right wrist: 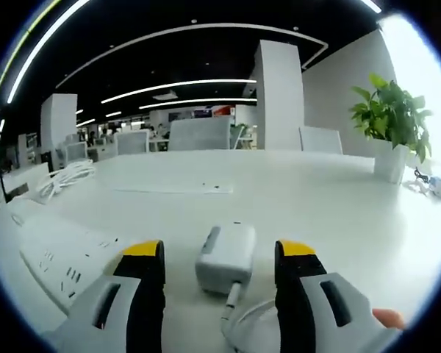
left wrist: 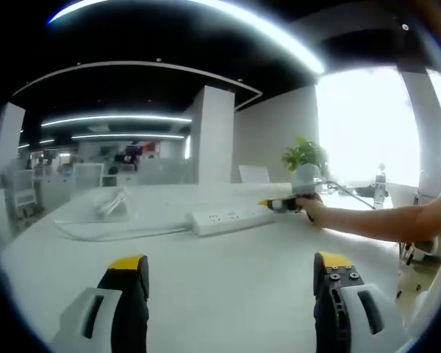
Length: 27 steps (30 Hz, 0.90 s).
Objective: Straighten the power strip on the desk, plug the charger into it
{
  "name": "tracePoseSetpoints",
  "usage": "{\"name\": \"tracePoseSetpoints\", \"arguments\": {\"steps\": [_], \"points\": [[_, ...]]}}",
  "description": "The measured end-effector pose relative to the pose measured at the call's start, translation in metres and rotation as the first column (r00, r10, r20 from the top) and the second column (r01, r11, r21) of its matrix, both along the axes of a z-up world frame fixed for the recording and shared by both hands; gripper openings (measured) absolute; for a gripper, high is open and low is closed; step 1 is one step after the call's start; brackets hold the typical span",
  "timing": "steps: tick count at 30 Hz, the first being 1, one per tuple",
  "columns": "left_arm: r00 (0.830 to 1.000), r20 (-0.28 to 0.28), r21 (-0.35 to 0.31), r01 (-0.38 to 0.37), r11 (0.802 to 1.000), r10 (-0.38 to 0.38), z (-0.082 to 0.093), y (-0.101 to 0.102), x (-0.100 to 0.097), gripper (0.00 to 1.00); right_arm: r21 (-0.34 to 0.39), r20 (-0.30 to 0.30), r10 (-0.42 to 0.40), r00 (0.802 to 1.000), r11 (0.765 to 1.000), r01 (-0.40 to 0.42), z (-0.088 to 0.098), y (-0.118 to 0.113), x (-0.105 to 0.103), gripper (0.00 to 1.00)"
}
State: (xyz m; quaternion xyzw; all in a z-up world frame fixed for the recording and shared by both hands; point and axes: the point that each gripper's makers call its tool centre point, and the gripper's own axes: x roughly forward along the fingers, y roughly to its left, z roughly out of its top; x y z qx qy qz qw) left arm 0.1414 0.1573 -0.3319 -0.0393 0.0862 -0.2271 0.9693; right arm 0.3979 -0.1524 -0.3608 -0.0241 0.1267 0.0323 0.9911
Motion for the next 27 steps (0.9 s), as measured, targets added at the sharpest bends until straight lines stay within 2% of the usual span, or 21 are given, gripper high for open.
{"name": "tracePoseSetpoints", "arguments": {"steps": [3, 8, 11, 13, 16, 21, 27], "points": [[1.000, 0.001, -0.001, 0.001, 1.000, -0.001, 0.000, 0.000, 0.001, 0.96, 0.018, -0.002, -0.014, 1.000, 1.000, 0.014, 0.000, -0.004, 0.003, 0.59], [1.000, 0.001, 0.000, -0.003, 1.000, 0.003, 0.001, 0.001, 0.000, 0.96, 0.013, -0.009, -0.028, 1.000, 1.000, 0.028, -0.002, -0.009, 0.005, 0.51], [1.000, 0.000, 0.001, -0.012, 1.000, 0.012, 0.000, 0.004, 0.000, 0.96, 0.016, -0.011, -0.009, 1.000, 1.000, 0.009, -0.003, -0.005, 0.006, 0.51], [1.000, -0.002, -0.001, -0.015, 1.000, 0.015, 0.000, 0.005, 0.000, 0.96, -0.006, -0.013, -0.009, 1.000, 1.000, 0.009, -0.005, -0.006, 0.006, 0.47], [1.000, -0.002, 0.000, -0.015, 1.000, 0.015, -0.001, 0.005, 0.000, 0.96, -0.001, -0.020, 0.007, 1.000, 1.000, -0.007, -0.006, -0.004, 0.006, 0.39], [1.000, -0.003, 0.001, -0.016, 1.000, 0.016, -0.001, 0.005, 0.001, 0.96, -0.018, -0.024, 0.026, 0.999, 0.999, -0.026, -0.007, -0.001, 0.006, 0.33], [1.000, -0.002, 0.002, -0.017, 1.000, 0.017, 0.000, 0.005, 0.001, 0.96, -0.017, -0.028, 0.032, 0.999, 0.999, -0.032, -0.007, -0.003, 0.013, 0.32]]}}
